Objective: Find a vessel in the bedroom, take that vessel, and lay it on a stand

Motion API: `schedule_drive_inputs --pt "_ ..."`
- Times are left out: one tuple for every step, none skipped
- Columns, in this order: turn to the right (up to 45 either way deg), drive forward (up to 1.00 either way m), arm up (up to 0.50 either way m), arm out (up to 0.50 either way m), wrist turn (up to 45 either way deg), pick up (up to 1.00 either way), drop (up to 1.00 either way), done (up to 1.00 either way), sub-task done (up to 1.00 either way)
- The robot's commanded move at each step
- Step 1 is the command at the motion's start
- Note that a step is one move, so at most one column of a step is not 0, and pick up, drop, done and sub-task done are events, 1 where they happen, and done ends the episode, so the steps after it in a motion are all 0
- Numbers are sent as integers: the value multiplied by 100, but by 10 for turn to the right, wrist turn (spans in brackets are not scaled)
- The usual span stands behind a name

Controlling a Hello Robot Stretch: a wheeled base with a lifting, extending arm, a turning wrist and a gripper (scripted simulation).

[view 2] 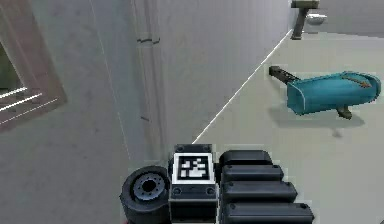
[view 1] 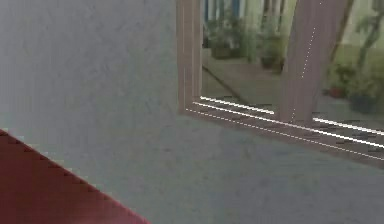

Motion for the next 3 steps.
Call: schedule_drive_inputs --pt "210 0 0 0 0 0 0 0 0" --pt "0 15 0 0 0 0 0 0 0" --pt "-450 0 0 0 0 0 0 0 0"
